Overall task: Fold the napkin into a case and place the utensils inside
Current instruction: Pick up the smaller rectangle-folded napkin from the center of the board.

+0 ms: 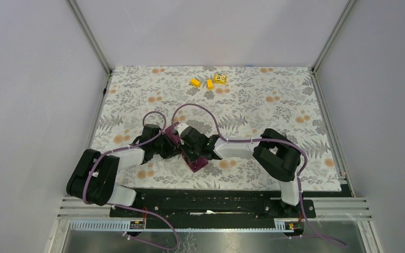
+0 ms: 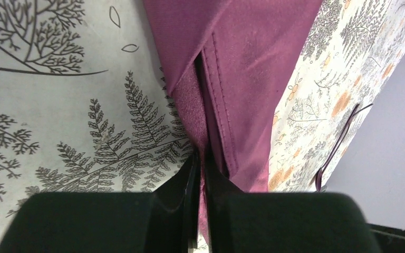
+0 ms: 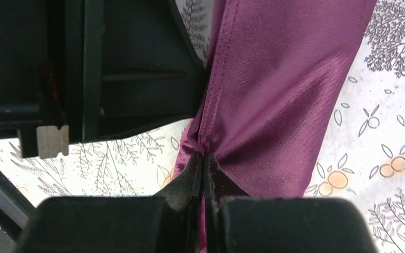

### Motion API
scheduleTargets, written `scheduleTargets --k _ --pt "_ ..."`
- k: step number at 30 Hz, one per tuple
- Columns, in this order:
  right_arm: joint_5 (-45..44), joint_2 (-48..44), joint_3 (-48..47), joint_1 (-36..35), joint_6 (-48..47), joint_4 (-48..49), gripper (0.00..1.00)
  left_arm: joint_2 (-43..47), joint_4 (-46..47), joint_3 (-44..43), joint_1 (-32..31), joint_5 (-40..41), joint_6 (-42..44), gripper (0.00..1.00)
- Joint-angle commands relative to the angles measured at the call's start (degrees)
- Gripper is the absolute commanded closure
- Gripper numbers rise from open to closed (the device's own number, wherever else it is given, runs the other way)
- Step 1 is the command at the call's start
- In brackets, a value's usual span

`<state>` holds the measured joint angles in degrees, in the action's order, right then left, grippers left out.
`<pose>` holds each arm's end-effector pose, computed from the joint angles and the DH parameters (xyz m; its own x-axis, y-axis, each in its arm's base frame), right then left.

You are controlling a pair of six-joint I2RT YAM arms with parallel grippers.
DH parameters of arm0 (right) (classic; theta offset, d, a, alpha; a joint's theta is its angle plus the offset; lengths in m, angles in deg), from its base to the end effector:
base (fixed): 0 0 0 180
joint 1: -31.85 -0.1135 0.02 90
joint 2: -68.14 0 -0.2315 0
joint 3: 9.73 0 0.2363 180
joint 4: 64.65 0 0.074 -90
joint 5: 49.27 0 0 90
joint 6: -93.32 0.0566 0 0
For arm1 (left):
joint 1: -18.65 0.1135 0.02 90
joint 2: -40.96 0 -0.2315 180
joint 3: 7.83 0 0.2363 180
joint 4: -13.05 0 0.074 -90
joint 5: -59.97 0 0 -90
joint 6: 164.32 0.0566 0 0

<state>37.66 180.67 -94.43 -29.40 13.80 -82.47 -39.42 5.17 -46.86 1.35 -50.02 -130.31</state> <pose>0.1993 0.3570 0.1237 -0.4942 -0.5231 -0.6943 -0.7806 0.6186 0.0895 0.2251 -0.0904 0.0893 -0.8128 -0.5628 -0.1506 -0.3239 0.6514 -0.6861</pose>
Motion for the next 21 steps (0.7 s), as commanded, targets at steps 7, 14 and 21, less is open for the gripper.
scheduleTargets --k 7,14,21 --pt "5.75 1.47 5.59 2.6 3.75 9.07 1.0 8.73 -17.28 -6.47 3.67 2.7 6.93 0.7" --pt "6.72 0.81 5.97 2.67 3.33 9.27 1.0 8.92 -21.11 -14.99 9.85 -2.33 9.93 0.73" --pt "6.72 -0.69 6.65 2.67 2.54 9.14 0.97 -4.66 -3.57 -16.66 8.44 -16.29 6.5 0.87"
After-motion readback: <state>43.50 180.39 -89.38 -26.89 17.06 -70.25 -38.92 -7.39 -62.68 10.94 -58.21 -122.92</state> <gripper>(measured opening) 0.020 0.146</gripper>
